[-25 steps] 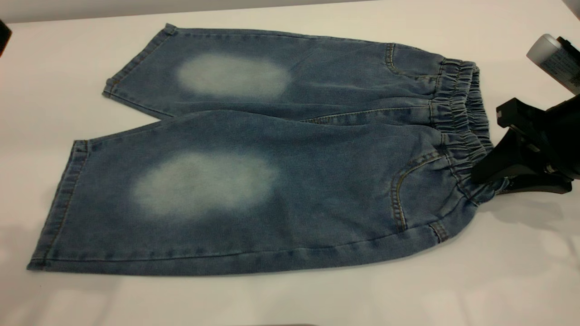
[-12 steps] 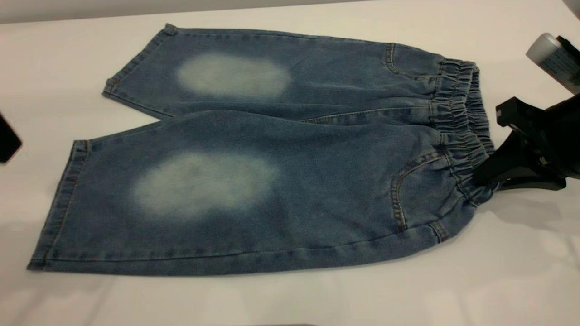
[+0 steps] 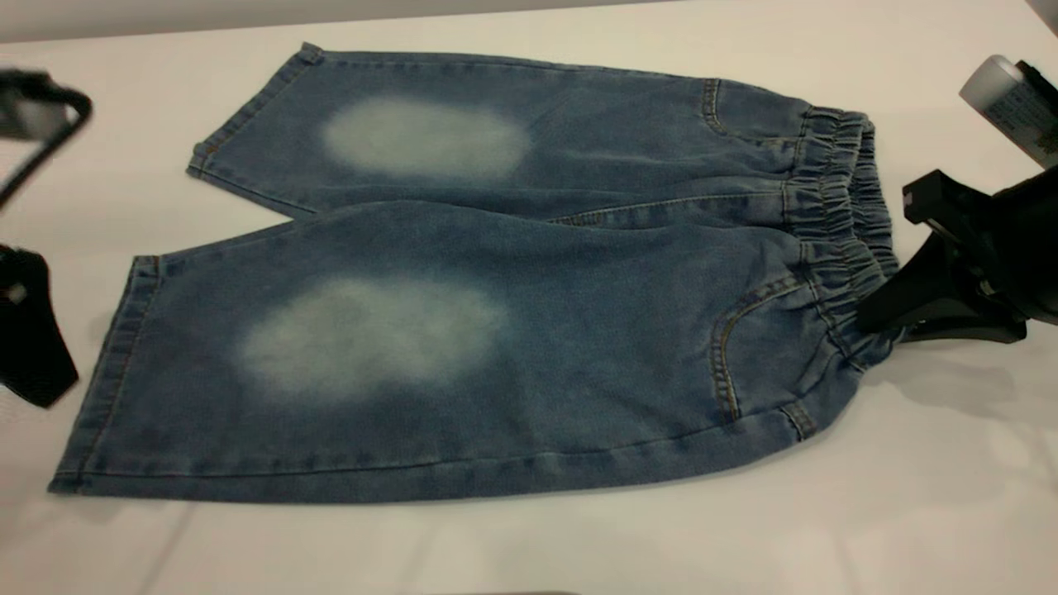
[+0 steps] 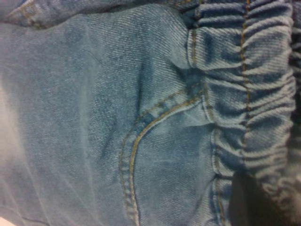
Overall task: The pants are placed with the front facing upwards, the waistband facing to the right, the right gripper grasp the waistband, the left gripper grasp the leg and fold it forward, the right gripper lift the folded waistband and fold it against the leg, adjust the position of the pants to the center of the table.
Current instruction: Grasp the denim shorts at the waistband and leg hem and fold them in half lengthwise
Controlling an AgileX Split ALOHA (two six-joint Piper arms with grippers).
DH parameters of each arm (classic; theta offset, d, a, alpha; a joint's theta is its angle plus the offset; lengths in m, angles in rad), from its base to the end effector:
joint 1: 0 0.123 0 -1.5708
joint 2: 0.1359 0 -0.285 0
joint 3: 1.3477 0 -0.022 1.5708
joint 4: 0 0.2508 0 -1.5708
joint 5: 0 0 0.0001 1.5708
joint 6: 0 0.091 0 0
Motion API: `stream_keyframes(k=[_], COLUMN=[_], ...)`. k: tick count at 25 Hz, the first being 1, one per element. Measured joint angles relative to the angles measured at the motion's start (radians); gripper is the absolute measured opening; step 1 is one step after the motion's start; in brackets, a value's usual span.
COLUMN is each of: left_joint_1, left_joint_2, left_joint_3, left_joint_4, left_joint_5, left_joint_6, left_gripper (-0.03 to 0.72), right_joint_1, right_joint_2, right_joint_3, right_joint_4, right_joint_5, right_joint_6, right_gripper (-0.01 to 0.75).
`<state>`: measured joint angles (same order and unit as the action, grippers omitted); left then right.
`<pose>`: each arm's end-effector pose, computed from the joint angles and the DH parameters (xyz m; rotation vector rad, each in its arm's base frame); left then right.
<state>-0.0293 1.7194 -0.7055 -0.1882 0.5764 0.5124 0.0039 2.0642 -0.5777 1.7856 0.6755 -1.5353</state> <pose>0.2546 -0.0168 0.1189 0.5863 2.9904 -0.1351 0.2561 0.0567 0.0422 0.2566 2.7357 0.9972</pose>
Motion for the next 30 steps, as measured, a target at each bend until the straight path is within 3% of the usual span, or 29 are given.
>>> stream_keyframes(k=[7, 13, 30], left_joint_1=[-0.061, -0.131, -0.133], left_joint_2=[0.130, 0.192, 0.237], left_joint_3=[-0.002, -0.004, -0.008], left_joint_4=[0.080, 0.263, 0.303], left_joint_5=[-0.068, -0.137, -0.191], left_joint_6=[-0.028, -0.190, -0.251], left_gripper=[0.480, 0.480, 0.480], right_joint_1=[0.000, 0.000, 0.000], right_joint_2=[0.000, 0.000, 0.000], right_joint_3=[0.000, 0.000, 0.000], right_joint_4=[0.001, 0.002, 0.004], right_joint_5=[0.003, 0.005, 0.007], right_joint_6=[0.000, 0.000, -0.019], right_gripper=[0.050, 0.050, 0.051])
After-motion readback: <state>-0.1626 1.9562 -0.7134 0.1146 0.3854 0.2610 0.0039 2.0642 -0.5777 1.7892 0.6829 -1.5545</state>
